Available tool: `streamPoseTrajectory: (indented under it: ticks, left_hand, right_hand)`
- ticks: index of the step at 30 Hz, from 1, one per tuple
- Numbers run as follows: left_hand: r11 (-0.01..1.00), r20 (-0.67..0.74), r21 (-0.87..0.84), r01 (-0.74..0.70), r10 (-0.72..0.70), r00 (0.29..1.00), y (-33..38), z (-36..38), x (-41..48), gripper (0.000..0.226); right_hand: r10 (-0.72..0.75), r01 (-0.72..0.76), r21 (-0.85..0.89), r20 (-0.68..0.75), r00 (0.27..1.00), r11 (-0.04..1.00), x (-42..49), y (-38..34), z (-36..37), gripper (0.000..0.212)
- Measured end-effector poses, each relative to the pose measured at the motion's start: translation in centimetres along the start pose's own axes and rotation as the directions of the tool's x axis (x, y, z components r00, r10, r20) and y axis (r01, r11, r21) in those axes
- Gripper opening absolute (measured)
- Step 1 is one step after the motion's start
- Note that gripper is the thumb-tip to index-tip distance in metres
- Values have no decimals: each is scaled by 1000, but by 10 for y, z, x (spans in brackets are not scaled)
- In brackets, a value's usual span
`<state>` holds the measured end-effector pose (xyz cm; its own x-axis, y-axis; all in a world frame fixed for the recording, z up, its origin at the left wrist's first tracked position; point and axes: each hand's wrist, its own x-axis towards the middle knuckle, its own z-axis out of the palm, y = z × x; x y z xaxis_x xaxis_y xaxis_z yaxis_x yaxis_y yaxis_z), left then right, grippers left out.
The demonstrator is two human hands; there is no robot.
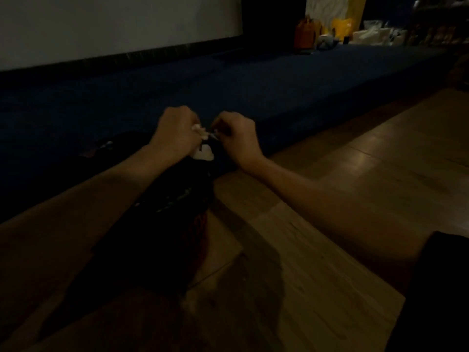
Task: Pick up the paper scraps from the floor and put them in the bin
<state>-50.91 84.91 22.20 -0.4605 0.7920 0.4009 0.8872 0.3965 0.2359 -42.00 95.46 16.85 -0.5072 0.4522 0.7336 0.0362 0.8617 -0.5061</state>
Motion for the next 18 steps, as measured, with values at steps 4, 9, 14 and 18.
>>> streamPoseTrajectory:
  ticks: [4,9,14,18]
  left_hand:
    - [985,103,139,100,-115,988,-61,-32,-30,17]
    - [961,460,169,218,-273,845,-125,-35,-68,32]
    - [951,646,249,185,-305,699,-145,-42,-69,38]
    - [919,767,265,293,-385,513,-138,-50,-51,48]
  right_hand:
    - [-147,131,95,180,973,987,6,-56,42,20]
    - [38,132,-156,771,636,979,10,-82,83,30]
    - [275,275,-334,933,232,901,11,-85,96,46]
    - [242,183,-314,912,331,932,16,-93,83,51]
